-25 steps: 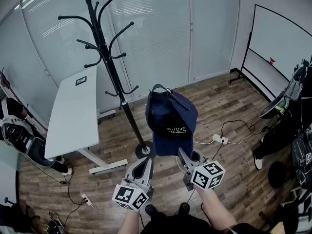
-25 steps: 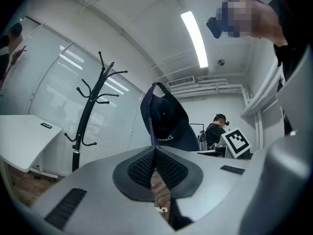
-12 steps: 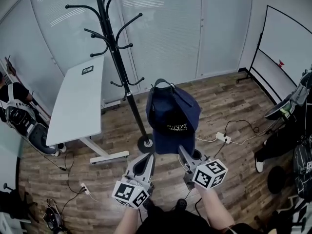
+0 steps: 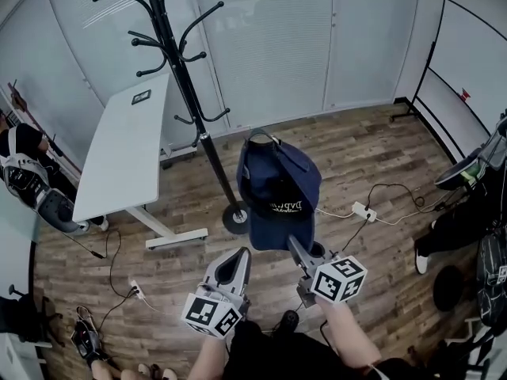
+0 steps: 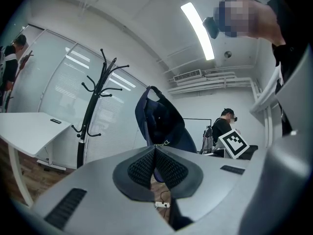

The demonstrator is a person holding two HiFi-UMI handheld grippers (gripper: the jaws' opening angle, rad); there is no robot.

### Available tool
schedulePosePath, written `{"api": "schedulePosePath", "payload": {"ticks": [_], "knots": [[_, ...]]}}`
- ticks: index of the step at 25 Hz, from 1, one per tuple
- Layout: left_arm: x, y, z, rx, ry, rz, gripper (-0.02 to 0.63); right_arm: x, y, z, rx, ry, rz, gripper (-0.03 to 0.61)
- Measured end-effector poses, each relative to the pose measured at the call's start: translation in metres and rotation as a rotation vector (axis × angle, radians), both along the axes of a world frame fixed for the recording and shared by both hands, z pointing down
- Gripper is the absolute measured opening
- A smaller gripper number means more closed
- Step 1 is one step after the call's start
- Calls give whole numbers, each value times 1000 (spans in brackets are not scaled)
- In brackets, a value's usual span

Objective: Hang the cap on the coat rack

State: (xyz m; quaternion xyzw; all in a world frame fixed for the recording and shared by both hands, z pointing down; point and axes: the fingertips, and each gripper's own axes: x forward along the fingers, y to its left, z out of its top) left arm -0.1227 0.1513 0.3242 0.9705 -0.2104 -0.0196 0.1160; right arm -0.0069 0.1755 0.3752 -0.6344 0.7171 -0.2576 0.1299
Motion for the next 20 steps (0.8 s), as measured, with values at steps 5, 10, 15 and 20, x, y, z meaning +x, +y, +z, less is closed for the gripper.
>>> {"api": "schedulePosePath", "payload": {"ticks": [5,10,15,20], "knots": [[5,10,9,-18,-22,-19,14,2,7,19,-39,-33,-28,48],[7,6,31,-78,-35,-18,15,-6,5,49,-120,-60,-64,48],[12,-20,48,-102,-26,-15,15,-6,-14,67,-178,-58,-87,48],[14,-65,52,-120,-15,-33,15,0,-52,72,-227,-70,-102,47]]}}
